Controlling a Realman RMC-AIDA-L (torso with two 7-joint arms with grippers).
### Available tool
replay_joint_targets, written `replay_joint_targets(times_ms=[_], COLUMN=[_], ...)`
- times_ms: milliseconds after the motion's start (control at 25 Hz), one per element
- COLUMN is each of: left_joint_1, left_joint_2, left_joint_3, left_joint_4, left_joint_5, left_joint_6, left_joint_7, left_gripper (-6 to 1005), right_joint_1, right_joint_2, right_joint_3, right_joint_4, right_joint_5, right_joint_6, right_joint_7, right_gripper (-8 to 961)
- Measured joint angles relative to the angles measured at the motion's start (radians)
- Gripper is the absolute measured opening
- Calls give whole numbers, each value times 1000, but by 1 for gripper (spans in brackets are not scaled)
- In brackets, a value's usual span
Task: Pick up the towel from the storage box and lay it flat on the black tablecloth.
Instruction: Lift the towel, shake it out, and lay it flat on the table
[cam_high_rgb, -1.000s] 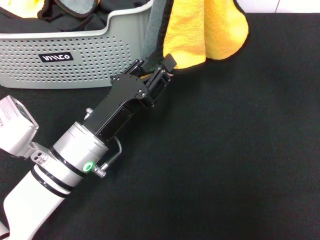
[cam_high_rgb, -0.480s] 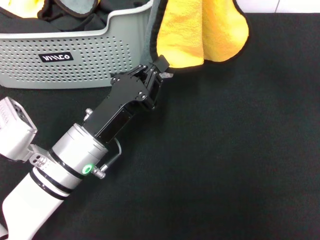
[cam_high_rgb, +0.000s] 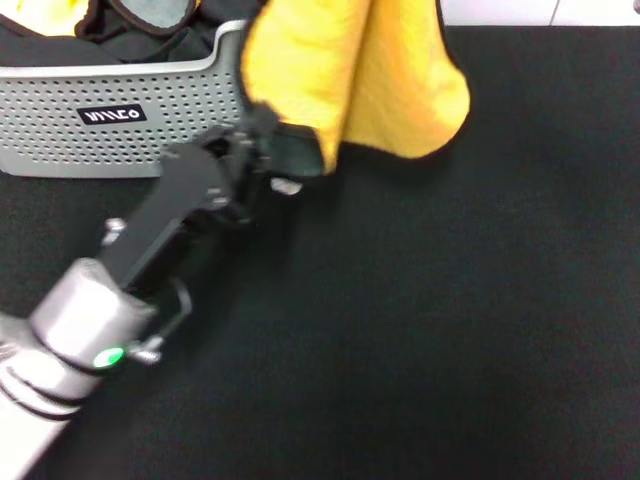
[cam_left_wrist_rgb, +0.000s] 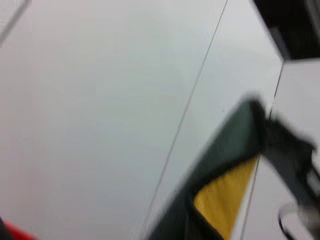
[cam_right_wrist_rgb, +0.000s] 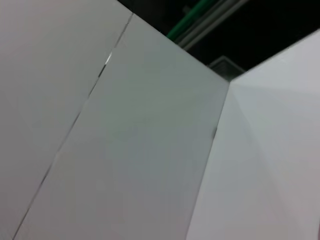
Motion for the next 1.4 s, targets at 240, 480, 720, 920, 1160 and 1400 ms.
replay_joint_targets(times_ms=[240, 480, 720, 920, 1160, 1400], left_joint_1=[5, 4, 47, 124, 236, 330], left_joint_2=[48, 140, 232, 278, 338, 325], left_joint_3=[-22, -20, -26, -28, -46, -192], left_joint_4=[-167, -105, 3, 91, 269, 319], left_joint_5=[13, 112, 270, 373, 525, 686], left_joint_6=[292, 352, 355, 361, 364, 358], left_joint_7=[-122, -152, -140, -79, 28, 3], left_gripper=[20, 20, 20, 20, 21, 21], right_joint_1=[-130, -309, -538, -693, -751, -747], right_joint_2=[-24, -33, -19, 5, 12, 5], right_joint_3=[49, 68, 69, 120, 218, 269], right_joint_4=[165, 459, 725, 810, 800, 600], right_joint_5=[-176, -359, -435, -431, -357, -321], right_joint_6=[-23, -11, 71, 256, 528, 620], right_joint_7=[296, 517, 614, 643, 691, 665], right_gripper=[0, 0, 0, 0, 0, 0])
